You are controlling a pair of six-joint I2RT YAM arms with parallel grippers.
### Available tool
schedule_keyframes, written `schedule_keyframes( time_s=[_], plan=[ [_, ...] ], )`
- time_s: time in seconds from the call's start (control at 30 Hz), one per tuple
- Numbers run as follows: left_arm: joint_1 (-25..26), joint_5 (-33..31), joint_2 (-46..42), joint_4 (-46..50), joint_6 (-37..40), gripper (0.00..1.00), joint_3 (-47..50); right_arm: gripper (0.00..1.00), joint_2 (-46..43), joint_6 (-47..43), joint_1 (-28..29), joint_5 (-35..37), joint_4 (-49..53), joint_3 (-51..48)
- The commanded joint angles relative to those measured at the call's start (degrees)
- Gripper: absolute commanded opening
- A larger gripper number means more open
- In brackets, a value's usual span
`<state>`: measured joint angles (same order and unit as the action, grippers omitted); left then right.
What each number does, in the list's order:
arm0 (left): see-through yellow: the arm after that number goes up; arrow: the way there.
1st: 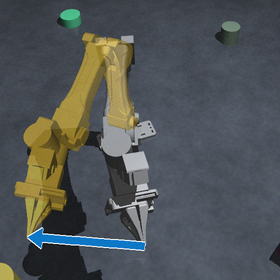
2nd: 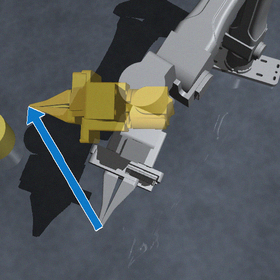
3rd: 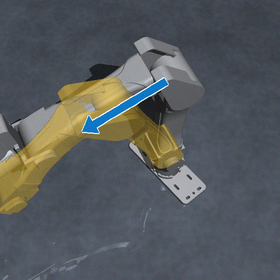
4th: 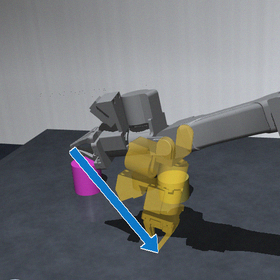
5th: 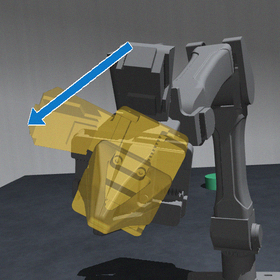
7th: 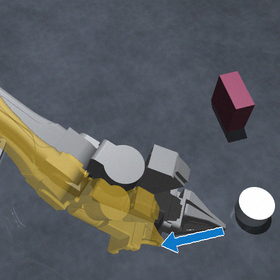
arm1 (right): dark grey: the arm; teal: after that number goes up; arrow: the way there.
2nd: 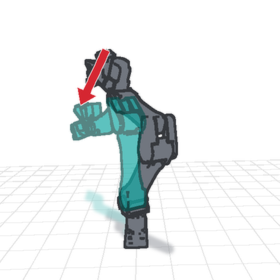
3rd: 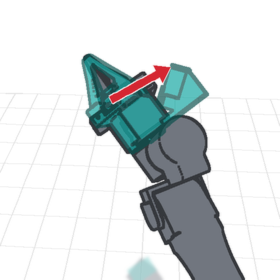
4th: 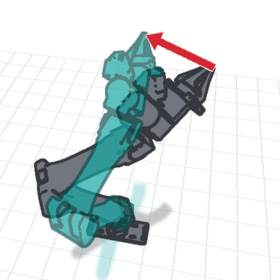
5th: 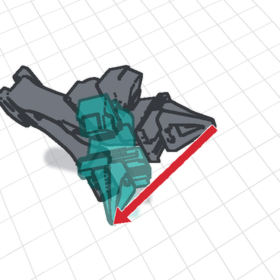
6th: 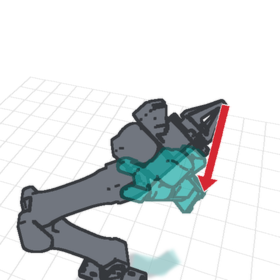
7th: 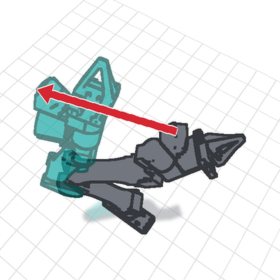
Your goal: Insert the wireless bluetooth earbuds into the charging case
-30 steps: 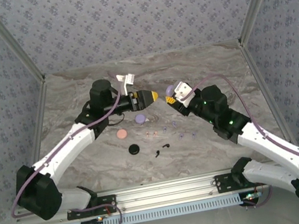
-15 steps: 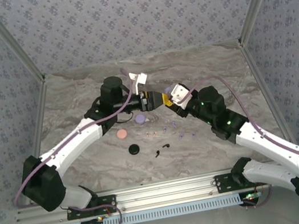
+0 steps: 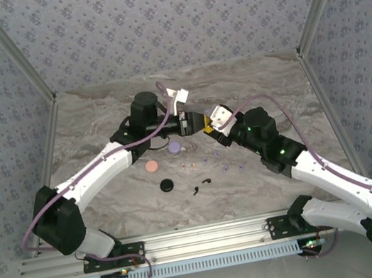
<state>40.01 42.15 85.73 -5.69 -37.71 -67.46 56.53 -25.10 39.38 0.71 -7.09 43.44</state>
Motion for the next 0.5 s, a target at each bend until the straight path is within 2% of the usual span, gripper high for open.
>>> schedule_keyframes(
  time_s=[0.0, 0.13, 0.47],
  plan=[
    [0.4, 1.7, 0.2, 0.2, 1.3, 0.39, -1.6, 0.47, 0.3, 0.7, 0.3, 1.4, -1.7, 2.5],
    [0.4, 1.9, 0.6, 0.9, 1.3, 0.36, -1.8, 0.47, 0.4, 1.2, 0.2, 2.5, -2.3, 2.4],
    [0.4, 2.6, 0.9, 1.3, 2.2, 0.19, -1.8, 0.5, 0.5, 2.2, 0.0, 2.9, -1.5, 3.0]
  ],
)
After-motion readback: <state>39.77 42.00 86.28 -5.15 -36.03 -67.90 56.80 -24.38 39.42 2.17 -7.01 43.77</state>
